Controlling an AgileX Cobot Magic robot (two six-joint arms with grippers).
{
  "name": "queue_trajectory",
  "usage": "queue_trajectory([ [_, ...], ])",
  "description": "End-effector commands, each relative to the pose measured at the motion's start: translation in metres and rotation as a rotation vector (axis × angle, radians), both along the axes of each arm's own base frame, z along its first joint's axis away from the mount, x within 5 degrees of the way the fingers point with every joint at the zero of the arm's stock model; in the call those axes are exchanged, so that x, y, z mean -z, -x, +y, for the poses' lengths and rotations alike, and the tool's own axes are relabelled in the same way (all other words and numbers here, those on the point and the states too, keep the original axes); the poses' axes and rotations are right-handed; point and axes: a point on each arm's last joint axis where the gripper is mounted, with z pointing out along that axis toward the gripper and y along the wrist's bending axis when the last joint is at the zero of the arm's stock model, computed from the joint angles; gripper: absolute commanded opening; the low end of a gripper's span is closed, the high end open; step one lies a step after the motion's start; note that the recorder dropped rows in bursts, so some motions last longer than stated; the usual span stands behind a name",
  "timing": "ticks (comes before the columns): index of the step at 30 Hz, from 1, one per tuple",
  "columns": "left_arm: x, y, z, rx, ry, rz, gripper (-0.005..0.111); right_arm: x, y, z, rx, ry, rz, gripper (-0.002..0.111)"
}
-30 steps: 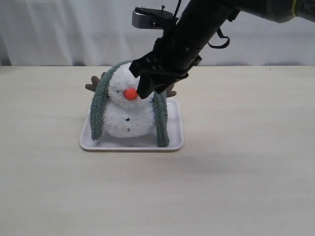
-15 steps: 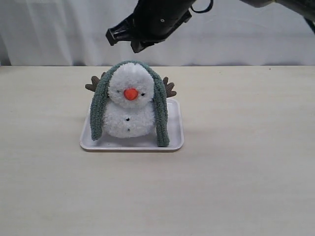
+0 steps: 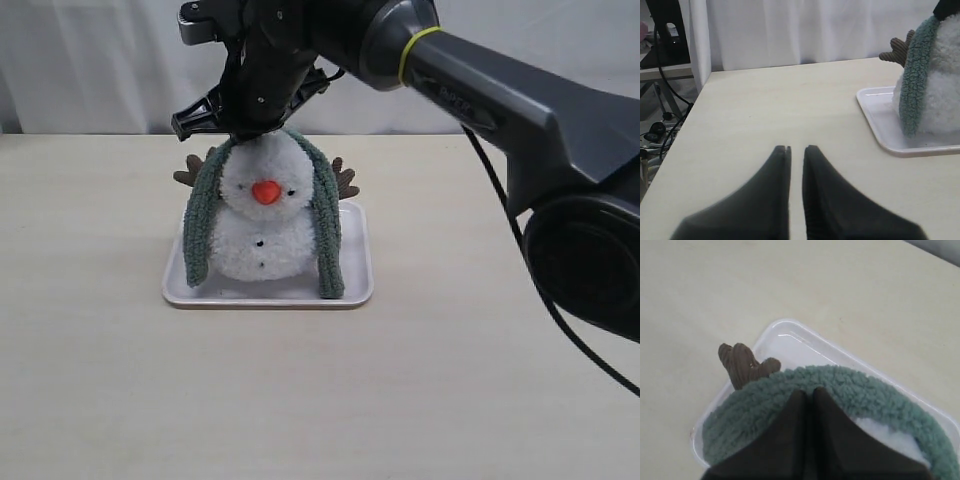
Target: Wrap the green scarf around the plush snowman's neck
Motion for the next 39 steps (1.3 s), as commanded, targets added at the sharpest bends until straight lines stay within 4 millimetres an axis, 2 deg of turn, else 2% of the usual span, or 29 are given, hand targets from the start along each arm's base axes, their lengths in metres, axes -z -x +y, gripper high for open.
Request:
queue_trajectory([
  [1,0.000,0.000,0.000,-0.002,0.000,-0.013,0.010,0.014,-0.008,0.006,0.004,-0.018,-0.020,0.004],
  [7,0.000,0.000,0.000,-0.002,0.000,-0.013,0.010,0.043,-0.008,0.008,0.006,0.026,0.077,0.004],
  [13,0.000,0.000,0.000,-0.002,0.000,-0.013,0.010,0.047,-0.005,0.006,0.006,0.055,0.123,0.004],
  [20,0.000,0.000,0.000,-0.002,0.000,-0.013,0.010,0.053,0.000,0.017,-0.049,-0.043,0.184,0.004],
  [25,0.000,0.000,0.000,-0.002,0.000,-0.013,0.010,0.059,0.000,0.019,-0.064,-0.050,0.204,0.004],
  [30,0.000,0.000,0.000,-0.002,0.000,-0.013,0.010,0.041,0.001,0.017,-0.065,-0.055,0.161,0.004],
  [36,0.000,0.000,0.000,-0.002,0.000,-0.013,0.010,-0.003,0.010,0.010,-0.077,-0.084,0.105,0.005],
  [39,0.000,0.000,0.000,-0.002,0.000,-0.013,0.010,-0.018,0.017,0.005,-0.097,-0.067,0.110,0.014],
])
